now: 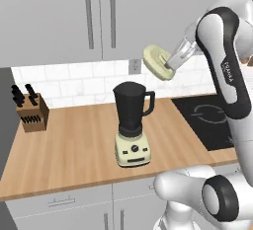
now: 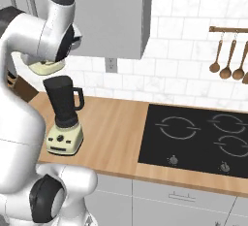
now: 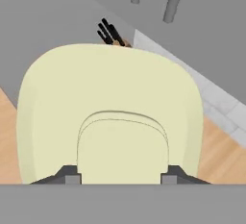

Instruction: Close the lid blender by securely placing the lid on top.

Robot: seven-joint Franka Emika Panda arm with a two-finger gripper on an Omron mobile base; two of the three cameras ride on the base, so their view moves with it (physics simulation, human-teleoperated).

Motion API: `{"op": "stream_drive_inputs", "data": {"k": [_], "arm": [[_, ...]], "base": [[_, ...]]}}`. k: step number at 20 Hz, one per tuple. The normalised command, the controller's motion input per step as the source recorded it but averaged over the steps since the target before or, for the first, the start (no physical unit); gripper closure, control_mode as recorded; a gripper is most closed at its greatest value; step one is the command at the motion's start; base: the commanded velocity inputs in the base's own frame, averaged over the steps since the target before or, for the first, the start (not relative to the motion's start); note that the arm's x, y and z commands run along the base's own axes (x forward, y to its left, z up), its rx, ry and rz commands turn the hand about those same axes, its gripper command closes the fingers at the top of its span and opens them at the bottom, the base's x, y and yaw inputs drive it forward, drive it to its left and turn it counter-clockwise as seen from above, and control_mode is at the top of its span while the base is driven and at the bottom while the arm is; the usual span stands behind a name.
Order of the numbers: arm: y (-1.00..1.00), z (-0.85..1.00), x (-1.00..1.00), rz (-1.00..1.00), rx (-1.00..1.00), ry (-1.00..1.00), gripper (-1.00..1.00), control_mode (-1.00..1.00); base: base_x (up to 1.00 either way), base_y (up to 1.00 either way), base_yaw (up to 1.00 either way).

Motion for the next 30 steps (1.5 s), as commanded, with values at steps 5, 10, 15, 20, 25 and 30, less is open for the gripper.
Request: {"op": "stream_drive_inputs", "data": {"k": [5,10,15,20,25,30], "arm": [[0.72,0.0,0.0,0.01,-0.19,-0.01,1.0,-1.0],[0.35,-0.2,0.01,0.01,-0.13,0.0,1.0,-1.0],[0.09,-0.29,0.46,0.01,-0.19,0.0,1.0,-1.0],[-0.01,-0.15,0.63,0.02,-0.11,0.0,1.0,-1.0],[-0.07,-0.3,0.46,0.02,-0.2,0.07,1.0,-1.0],[0.0,-0.43,0.14,0.06,-0.18,0.13,1.0,-1.0]], "base": [[0.0,0.0,0.0],[0.0,0.0,0.0],[0.0,0.0,0.0],[0.0,0.0,0.0],[0.0,0.0,0.0],[0.0,0.0,0.0]]}}
